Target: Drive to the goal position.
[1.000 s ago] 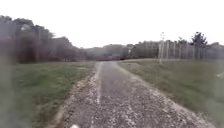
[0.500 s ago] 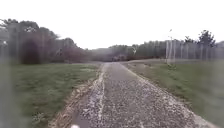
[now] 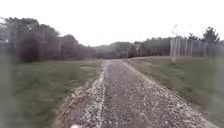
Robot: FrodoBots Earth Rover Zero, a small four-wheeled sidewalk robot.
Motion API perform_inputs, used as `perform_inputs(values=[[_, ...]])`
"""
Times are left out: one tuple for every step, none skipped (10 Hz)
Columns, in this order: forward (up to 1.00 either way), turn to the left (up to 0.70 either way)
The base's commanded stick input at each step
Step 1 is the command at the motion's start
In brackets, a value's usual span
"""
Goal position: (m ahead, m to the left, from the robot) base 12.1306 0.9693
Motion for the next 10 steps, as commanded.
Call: perform_inputs(values=[[0.68, 0.00], [0.68, 0.00], [0.68, 0.00], [0.68, 0.00], [0.66, 0.00], [0.56, 0.00], [0.67, 0.00], [0.70, 0.00], [0.70, -0.05], [0.70, -0.21]])
